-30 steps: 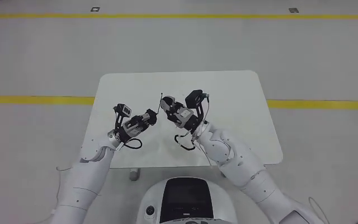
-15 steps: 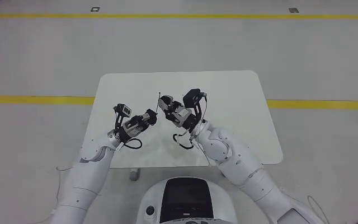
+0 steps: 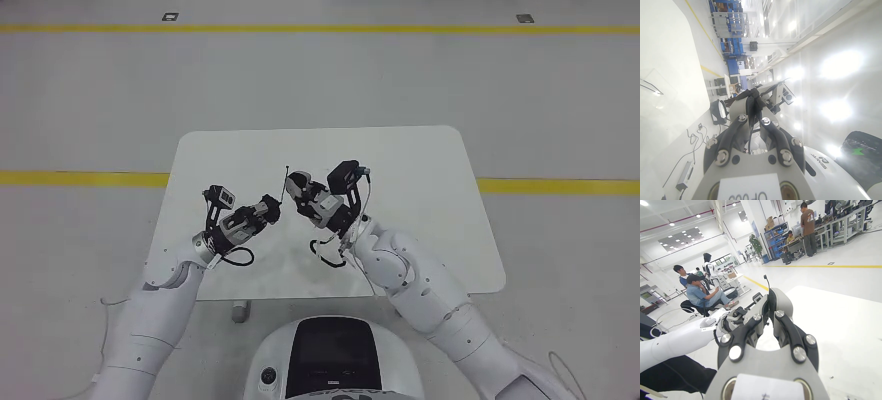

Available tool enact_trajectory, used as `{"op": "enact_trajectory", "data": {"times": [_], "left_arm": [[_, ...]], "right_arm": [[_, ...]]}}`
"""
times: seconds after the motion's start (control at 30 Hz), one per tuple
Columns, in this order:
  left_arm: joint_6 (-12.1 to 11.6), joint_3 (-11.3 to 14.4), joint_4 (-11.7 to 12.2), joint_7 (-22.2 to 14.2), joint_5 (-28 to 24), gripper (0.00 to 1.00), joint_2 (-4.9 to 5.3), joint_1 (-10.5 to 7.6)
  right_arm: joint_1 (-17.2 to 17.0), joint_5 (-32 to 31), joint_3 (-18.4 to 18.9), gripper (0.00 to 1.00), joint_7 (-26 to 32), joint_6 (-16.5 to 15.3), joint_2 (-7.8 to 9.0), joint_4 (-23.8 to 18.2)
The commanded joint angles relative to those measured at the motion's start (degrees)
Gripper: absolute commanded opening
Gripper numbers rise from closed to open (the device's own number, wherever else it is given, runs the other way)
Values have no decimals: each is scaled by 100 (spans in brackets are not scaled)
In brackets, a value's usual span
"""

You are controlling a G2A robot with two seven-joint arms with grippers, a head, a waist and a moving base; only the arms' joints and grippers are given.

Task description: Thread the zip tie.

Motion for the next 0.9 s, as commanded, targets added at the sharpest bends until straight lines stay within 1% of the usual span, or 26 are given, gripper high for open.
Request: {"op": "enact_trajectory", "data": {"times": [0.0, 0.53, 0.87], "left_arm": [[0, 0, 0, 0, 0, 0, 0, 0], [0, 0, 0, 0, 0, 0, 0, 0], [0, 0, 0, 0, 0, 0, 0, 0]], "right_arm": [[-15, -12, 8, 0, 3, 3, -3, -10], [-95, -86, 49, 0, 34, -3, -33, -35], [-149, -163, 86, 0, 41, -26, -43, -202]]}}
